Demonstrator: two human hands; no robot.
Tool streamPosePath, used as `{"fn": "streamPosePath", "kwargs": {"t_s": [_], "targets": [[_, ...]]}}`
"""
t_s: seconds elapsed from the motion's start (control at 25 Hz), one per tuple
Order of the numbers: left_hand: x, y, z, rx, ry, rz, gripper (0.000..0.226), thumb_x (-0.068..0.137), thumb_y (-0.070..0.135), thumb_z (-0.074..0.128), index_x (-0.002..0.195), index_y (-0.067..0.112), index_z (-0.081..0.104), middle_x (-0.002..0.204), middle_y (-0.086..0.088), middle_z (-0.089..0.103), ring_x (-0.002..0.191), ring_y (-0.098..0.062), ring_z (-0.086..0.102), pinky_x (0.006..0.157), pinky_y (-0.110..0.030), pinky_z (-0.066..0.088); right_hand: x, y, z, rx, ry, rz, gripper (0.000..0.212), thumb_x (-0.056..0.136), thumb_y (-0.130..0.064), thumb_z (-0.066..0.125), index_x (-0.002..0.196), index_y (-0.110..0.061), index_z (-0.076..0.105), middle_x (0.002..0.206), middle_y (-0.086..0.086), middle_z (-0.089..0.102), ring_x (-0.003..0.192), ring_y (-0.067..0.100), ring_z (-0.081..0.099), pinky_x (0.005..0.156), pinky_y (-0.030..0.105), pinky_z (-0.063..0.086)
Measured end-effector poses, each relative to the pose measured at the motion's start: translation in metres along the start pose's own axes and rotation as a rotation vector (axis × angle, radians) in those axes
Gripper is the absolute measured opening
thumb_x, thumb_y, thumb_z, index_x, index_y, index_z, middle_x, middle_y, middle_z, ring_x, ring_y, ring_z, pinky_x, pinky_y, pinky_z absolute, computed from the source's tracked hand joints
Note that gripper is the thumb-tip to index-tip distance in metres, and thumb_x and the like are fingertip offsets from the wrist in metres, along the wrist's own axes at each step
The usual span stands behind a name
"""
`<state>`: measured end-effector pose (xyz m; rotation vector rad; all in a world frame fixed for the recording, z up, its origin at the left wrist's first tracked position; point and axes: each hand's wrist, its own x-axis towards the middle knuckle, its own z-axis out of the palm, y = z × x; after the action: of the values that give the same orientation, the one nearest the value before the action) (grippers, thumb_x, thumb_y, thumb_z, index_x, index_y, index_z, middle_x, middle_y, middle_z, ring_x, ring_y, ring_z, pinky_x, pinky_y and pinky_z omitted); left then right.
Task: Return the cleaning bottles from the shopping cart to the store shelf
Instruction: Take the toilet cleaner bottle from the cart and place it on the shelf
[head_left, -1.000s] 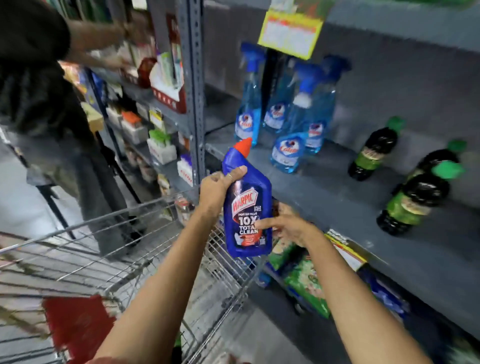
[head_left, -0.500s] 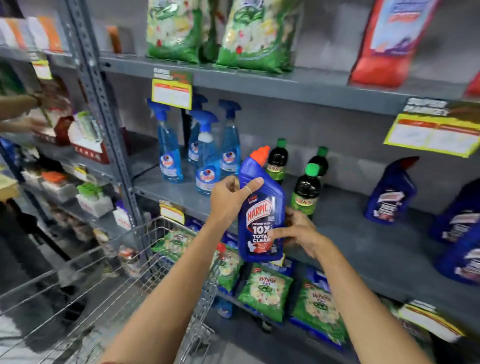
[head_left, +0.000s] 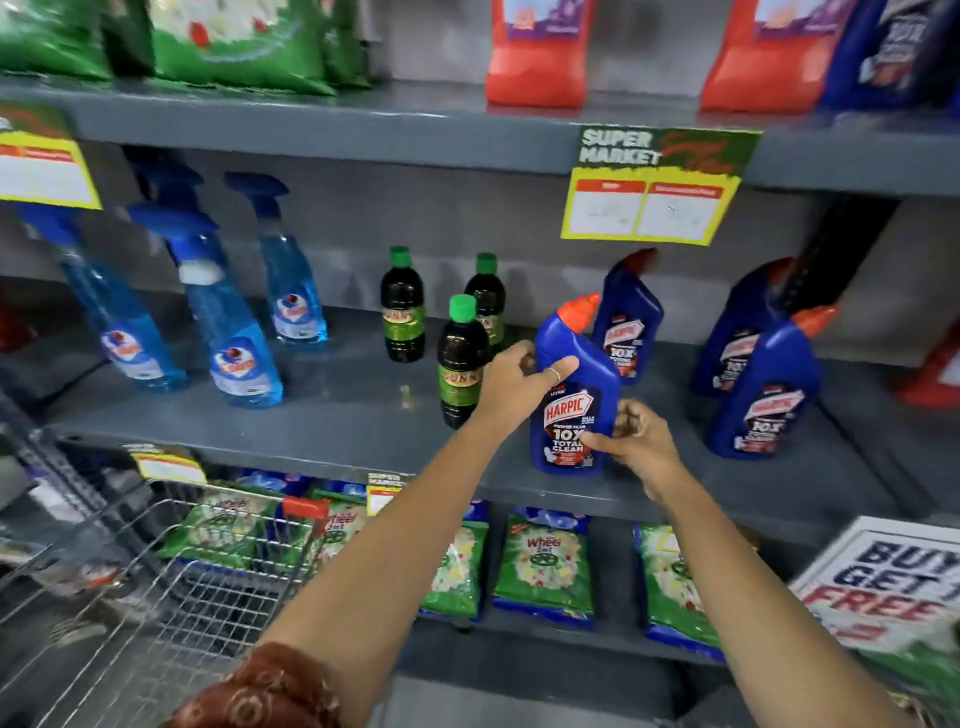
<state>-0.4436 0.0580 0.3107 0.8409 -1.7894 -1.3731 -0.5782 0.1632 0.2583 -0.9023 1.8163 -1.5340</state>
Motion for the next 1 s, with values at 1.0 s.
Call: {"fn": "streamPosePath", "kwargs": {"t_s": [1.0], "targets": [[-0.031, -0.055, -0.105, -0.195, 0.362, -0.177, 0.027, 0.087, 0.009, 0.055, 0.061, 0.016, 0.061, 0.043, 0.009, 0.063, 0.037, -0.001, 0.053, 0.040, -0.014, 0.040, -0.023, 0.028, 0.112, -0.262, 0.244, -0.415, 0.011, 0.078, -0.009, 0.068, 0.080, -0.008, 0.057, 0.068, 0.011, 0.060, 0.063, 0.030, 0.056, 0.064, 0.045, 0.051]]}}
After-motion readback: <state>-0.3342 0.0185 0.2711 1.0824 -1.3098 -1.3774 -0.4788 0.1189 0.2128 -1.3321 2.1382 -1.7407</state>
